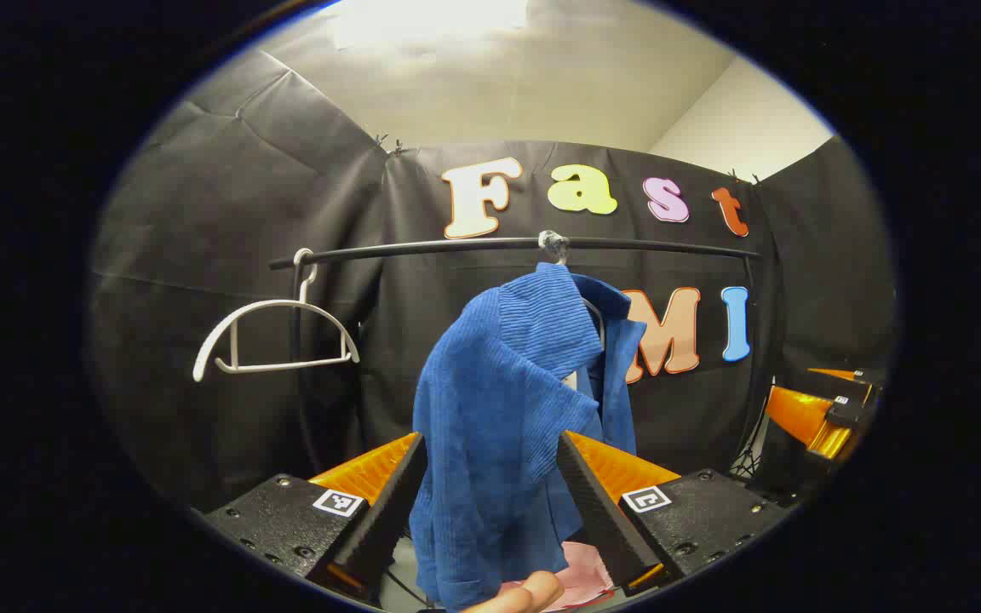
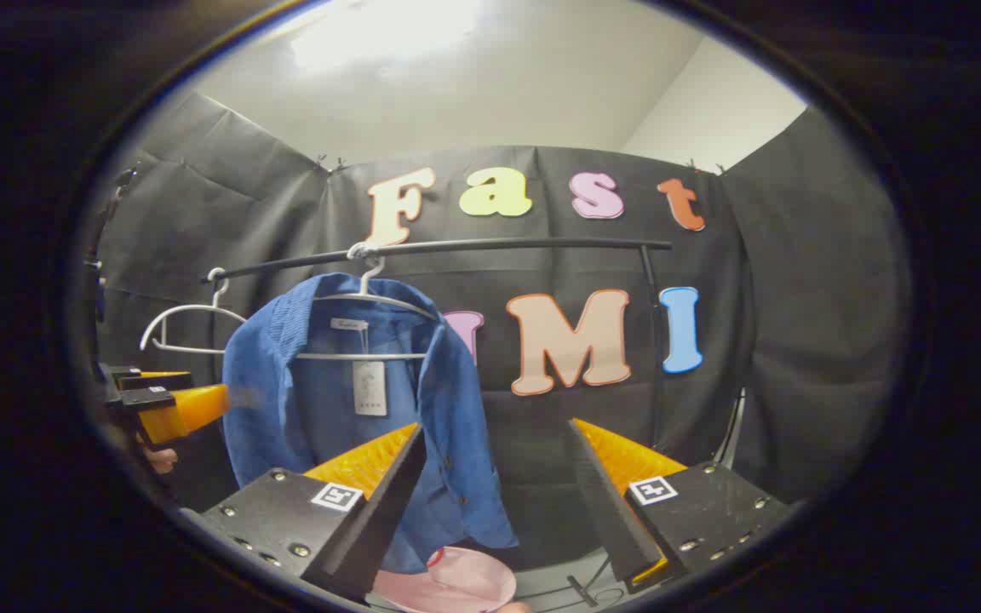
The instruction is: Grasp the clothes on the hanger with both hands and then place them into the laundry hamper below.
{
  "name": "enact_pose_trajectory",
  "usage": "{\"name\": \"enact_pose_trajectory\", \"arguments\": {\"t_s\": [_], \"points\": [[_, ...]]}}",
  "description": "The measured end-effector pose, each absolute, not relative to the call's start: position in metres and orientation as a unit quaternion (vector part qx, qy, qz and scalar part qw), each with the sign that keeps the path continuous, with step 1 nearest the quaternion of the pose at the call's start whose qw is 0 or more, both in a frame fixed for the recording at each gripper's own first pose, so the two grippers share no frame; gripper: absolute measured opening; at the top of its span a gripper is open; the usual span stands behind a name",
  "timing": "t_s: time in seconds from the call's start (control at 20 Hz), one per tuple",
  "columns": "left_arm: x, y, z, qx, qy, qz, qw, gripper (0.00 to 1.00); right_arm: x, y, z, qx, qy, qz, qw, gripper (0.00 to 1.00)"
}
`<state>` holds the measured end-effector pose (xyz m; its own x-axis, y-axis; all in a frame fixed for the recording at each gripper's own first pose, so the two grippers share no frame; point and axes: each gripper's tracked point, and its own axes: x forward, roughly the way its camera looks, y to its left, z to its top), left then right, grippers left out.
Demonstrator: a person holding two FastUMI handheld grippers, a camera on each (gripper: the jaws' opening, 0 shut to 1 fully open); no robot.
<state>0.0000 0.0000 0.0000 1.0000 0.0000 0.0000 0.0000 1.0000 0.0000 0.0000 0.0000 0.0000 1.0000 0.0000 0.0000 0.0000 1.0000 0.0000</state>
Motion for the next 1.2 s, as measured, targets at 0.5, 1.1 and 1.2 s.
{"name": "enact_pose_trajectory", "arguments": {"t_s": [0.5,1.1,1.2], "points": [[0.020,-0.031,-0.006,-0.003,0.004,-0.029,1.000,0.95,0.038,0.021,0.009,0.037,-0.020,0.027,0.999,1.00],[0.073,-0.041,-0.010,0.024,-0.004,0.020,0.999,0.96,0.063,0.048,0.050,0.022,-0.084,0.127,0.988,0.98],[0.083,-0.037,-0.010,0.032,-0.008,0.038,0.999,0.95,0.081,0.039,0.045,0.009,-0.073,0.109,0.991,0.97]]}}
